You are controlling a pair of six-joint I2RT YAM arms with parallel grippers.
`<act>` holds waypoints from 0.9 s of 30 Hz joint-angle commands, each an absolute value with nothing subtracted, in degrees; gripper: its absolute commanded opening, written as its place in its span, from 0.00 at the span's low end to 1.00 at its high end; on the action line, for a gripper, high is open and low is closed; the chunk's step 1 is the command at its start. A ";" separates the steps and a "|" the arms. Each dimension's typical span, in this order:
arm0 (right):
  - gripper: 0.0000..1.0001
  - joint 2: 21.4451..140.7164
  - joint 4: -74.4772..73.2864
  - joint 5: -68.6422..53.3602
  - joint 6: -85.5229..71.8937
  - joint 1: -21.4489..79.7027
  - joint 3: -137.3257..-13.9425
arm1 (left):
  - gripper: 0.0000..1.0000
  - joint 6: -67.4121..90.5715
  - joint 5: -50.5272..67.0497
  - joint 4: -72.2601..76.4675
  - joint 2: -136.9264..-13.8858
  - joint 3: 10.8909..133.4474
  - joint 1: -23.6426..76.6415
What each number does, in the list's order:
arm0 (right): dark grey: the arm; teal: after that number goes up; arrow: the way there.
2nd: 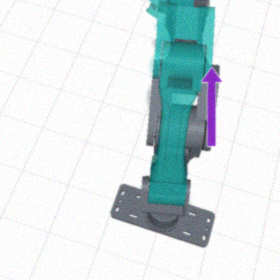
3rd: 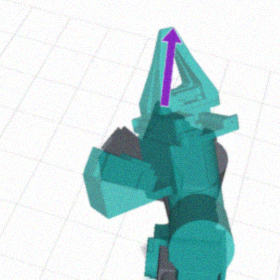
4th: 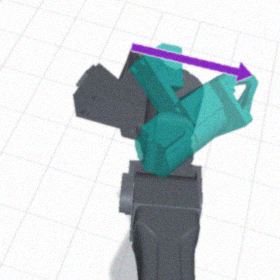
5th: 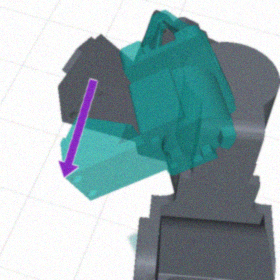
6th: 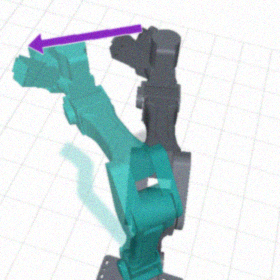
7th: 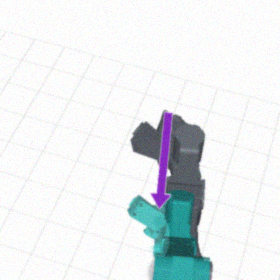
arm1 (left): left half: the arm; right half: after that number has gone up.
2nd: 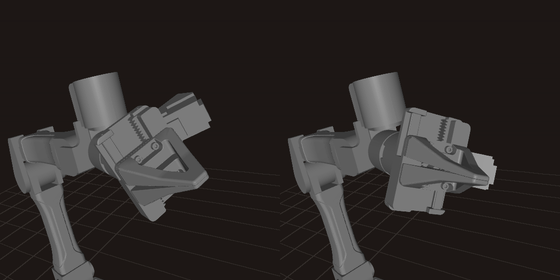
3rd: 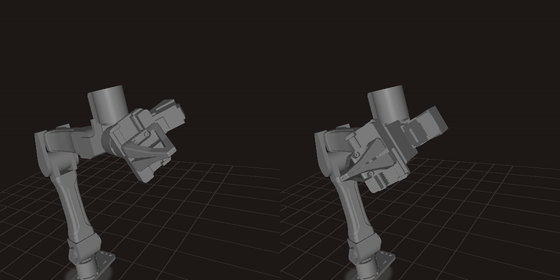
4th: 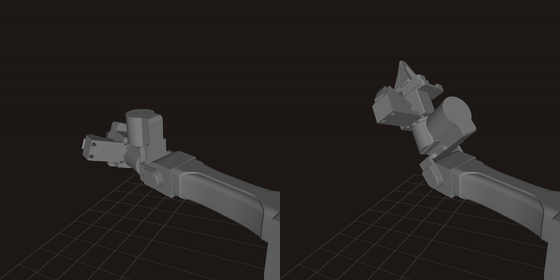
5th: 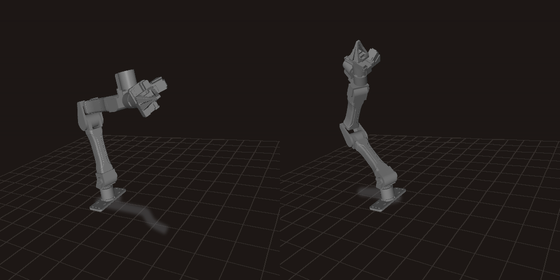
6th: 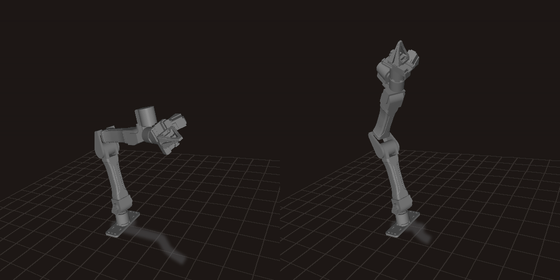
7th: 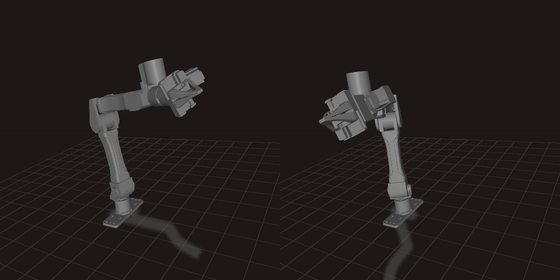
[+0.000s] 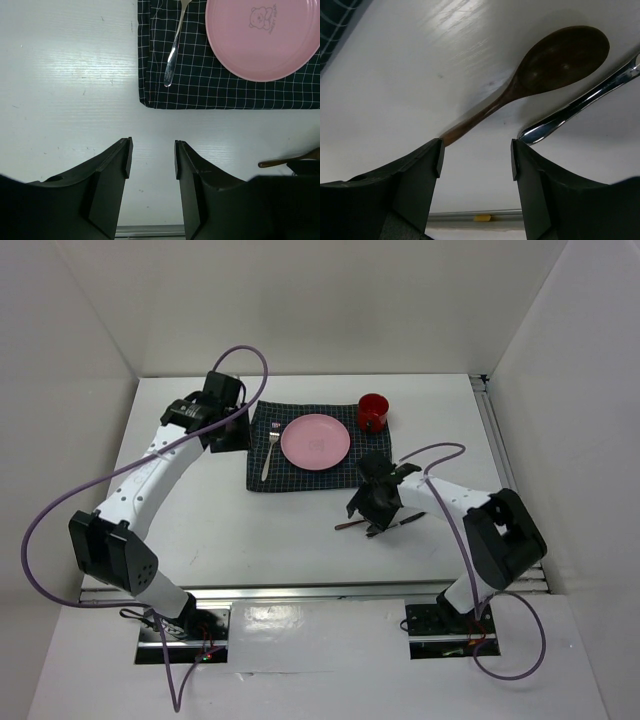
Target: Set the dinner table for one person
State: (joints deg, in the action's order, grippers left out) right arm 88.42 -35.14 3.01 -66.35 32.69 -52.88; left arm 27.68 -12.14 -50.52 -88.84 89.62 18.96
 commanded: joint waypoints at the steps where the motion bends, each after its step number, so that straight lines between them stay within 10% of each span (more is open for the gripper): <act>1: 0.67 91.22 -32.96 5.27 -71.28 34.10 -55.02 | 0.56 28.39 -13.09 -49.66 -87.10 88.95 19.16; 11: 0.55 98.43 -33.49 9.57 -75.58 34.72 -58.09 | 0.56 27.86 -13.10 -48.60 -86.57 86.66 19.16; 20: 0.00 95.72 -40.24 15.55 -79.71 36.73 -56.95 | 0.56 27.86 -12.48 -48.60 -86.04 85.52 19.16; 27: 0.00 88.25 -44.29 19.78 -66.82 38.58 -60.73 | 0.56 27.86 -12.48 -48.60 -85.52 86.04 19.16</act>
State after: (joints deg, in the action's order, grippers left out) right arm 93.54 -40.47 14.76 -73.28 37.74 -57.23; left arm 27.59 -12.32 -49.36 -88.07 85.82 18.96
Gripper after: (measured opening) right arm 0.078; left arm 0.560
